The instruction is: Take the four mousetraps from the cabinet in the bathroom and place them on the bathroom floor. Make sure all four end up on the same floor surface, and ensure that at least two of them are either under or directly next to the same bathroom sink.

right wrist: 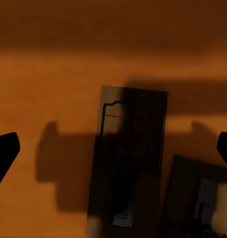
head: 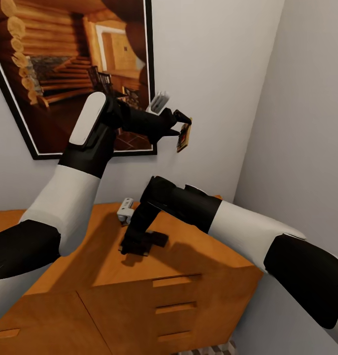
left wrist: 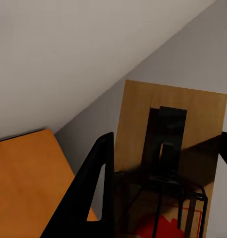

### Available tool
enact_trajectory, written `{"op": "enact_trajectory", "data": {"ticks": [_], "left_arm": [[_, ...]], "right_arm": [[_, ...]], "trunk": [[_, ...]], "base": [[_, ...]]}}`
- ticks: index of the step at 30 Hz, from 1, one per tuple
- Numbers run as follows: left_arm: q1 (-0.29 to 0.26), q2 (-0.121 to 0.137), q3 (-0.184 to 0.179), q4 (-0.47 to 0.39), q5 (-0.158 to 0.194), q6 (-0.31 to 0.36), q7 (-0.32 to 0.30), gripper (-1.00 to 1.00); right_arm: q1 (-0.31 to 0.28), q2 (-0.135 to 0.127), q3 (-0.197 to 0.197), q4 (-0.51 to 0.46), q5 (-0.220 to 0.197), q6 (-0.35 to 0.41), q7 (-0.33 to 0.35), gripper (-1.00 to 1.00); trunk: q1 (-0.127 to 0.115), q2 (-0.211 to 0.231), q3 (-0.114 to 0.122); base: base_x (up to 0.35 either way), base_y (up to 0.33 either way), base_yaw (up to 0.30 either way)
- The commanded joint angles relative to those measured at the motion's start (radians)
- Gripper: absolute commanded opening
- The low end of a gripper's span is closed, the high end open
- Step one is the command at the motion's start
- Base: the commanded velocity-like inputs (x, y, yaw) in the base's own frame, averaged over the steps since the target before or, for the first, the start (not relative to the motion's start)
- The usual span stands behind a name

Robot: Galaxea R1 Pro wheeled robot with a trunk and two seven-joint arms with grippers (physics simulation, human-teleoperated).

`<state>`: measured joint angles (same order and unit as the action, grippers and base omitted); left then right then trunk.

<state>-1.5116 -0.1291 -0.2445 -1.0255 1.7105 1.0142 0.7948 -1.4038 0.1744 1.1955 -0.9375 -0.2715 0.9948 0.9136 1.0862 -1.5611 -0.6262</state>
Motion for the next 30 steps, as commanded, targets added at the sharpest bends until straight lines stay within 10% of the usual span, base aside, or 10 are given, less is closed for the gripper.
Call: {"op": "enact_trajectory", "data": {"ticks": [1,30], "left_arm": [[-0.001,0.000,0.000,-0.001,0.008,0.001,0.010,-1.00],[-0.001,0.000,-0.001,-0.002,0.011,0.001,0.010,-1.00]], "right_arm": [[-0.001,0.000,0.001,0.000,0.000,0.004,0.002,1.00],[-0.001,0.000,0.001,0.005,-0.002,0.004,0.003,1.00]], "trunk": [[0.004,-0.008,-0.004],[0.088,-0.162,-0.073]], "base": [[0.000,0.000,0.000],[0.000,0.000,0.000]]}}
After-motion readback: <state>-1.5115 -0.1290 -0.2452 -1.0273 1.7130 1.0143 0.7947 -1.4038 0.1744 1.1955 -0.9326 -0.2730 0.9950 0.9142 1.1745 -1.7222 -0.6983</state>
